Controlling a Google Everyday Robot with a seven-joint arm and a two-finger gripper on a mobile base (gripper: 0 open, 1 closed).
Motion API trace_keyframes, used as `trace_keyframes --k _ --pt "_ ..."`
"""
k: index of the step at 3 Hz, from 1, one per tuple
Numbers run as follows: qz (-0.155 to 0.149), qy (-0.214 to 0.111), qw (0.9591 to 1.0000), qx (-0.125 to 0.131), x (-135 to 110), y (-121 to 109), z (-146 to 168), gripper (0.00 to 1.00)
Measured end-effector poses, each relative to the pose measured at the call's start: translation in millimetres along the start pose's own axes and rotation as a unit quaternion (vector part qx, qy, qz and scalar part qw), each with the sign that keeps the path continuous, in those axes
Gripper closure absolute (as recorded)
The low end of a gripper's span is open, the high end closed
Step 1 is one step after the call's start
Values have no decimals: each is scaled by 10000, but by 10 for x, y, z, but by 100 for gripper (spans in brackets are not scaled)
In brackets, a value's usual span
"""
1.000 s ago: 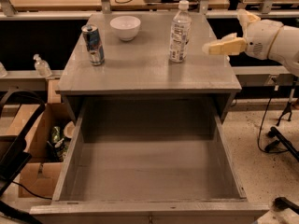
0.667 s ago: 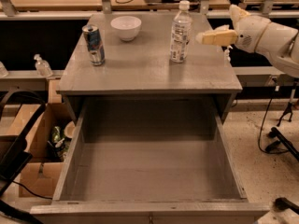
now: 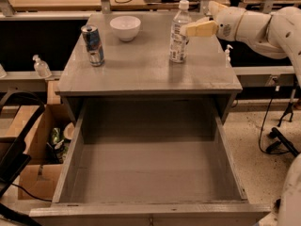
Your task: Place blue plastic bottle into top drawer
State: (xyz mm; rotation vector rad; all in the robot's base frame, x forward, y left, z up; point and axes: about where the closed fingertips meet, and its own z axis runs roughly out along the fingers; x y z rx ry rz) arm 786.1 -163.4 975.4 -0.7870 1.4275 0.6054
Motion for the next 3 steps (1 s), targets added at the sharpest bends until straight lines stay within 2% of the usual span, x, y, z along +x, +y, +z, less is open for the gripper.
trace_keyframes --k 1,2,3 --pt "187 269 9993 -180 192 13 266 0" --pt "491 300 9977 -351 426 74 478 8" --pt "658 238 9964 -468 561 131 625 26"
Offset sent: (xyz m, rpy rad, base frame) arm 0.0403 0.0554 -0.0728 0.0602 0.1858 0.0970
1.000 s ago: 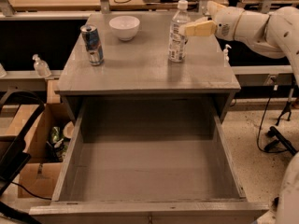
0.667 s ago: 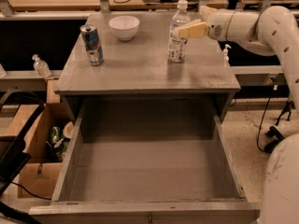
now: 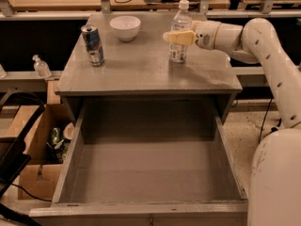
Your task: Place blue plastic bottle into top drawer
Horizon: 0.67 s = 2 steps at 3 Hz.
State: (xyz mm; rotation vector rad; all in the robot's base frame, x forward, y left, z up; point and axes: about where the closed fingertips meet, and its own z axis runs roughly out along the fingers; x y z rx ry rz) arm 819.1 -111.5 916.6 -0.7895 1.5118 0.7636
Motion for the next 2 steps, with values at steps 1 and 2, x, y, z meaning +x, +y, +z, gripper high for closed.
trace_keyframes --k 1,2 --pt "27 -6 10000 -37 24 17 48 49" --pt "32 -6 10000 -62 29 34 82 72"
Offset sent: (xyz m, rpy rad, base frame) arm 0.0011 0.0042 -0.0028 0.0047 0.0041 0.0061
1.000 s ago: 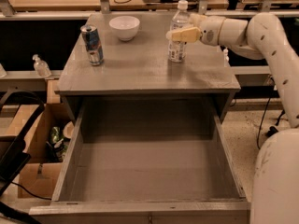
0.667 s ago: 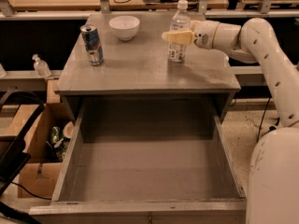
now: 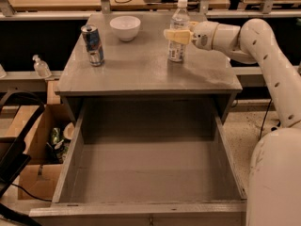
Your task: Place blue plastic bottle into top drawer
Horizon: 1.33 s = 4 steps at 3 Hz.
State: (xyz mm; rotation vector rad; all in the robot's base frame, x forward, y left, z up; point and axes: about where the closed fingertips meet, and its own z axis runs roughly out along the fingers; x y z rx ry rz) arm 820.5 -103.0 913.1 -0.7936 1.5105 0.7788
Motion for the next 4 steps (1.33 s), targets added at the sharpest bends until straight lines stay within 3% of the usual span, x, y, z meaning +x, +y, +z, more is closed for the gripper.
trace_keyframes --k 1,2,3,4 --pt "-32 -10 10000 -28 -44 22 29 100" --pt "-128 -46 9999 -27 -173 25 11 100" --pt "-420 -123 9990 -83 -491 204 -184 100" --pt "-886 -295 9956 24 -951 495 -548 100"
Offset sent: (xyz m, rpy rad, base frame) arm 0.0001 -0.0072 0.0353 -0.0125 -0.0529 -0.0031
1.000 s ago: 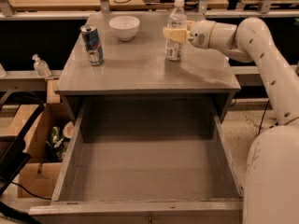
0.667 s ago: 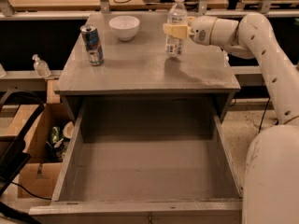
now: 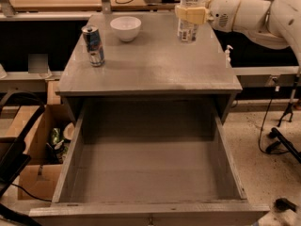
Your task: Place blue plastic bottle into top drawer
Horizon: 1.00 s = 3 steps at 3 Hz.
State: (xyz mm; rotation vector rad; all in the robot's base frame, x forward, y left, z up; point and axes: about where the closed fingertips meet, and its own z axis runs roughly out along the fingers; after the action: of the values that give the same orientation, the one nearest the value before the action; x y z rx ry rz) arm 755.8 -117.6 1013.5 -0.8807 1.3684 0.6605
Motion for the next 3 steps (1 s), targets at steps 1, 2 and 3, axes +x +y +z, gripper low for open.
trace_keyframes --k 1,2,3 --pt "-430 70 9990 -37 -294 670 -454 100" --pt "-188 488 9951 -843 441 1522 -442 100" --pt "161 852 9862 -1412 1110 2103 -296 100"
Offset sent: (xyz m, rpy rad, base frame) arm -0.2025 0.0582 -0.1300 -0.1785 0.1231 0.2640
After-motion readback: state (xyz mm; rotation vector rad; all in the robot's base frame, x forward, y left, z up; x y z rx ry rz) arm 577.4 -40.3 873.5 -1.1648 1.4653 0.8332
